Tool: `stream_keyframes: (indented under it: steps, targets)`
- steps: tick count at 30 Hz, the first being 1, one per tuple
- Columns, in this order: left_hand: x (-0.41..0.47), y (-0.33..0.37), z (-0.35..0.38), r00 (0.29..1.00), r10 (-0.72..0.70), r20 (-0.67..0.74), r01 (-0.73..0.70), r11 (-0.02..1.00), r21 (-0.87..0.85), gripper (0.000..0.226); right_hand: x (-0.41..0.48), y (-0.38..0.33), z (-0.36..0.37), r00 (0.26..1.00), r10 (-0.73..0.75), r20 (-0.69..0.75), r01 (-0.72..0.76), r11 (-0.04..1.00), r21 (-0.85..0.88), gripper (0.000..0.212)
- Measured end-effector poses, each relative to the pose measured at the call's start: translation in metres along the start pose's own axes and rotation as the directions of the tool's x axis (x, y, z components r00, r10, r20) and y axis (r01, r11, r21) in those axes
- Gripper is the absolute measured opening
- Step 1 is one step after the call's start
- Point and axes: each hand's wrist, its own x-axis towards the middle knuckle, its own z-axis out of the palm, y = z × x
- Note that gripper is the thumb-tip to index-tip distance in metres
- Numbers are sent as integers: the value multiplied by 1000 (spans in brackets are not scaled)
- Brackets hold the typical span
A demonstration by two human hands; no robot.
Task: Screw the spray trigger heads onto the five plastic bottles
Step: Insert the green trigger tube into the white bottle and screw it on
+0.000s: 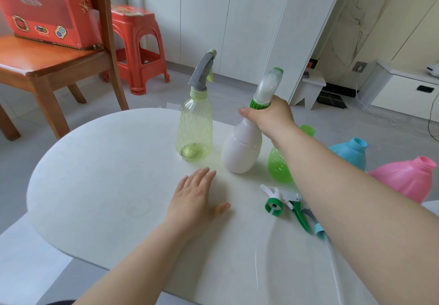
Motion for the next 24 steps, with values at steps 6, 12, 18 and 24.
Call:
stream_keyframes:
  steps: [6,12,18,24]
  targets:
    - [6,-3,9,999,46,7,-47,994,99,64,13,3,7,1000,4,-14,-5,1000,-10,28]
    - [7,-5,11,998,62,-16,-59,992,113,64,13,5,9,1000,-5,-6,5,1000,1,34]
    - [6,-4,10,998,61,-8,-59,992,112,63,6,9,6,999,-21,26,21,1000,-4,34]
    - [5,-2,9,999,53,4,-53,992,117,63,1,9,2,999,-5,47,6,1000,-21,26]
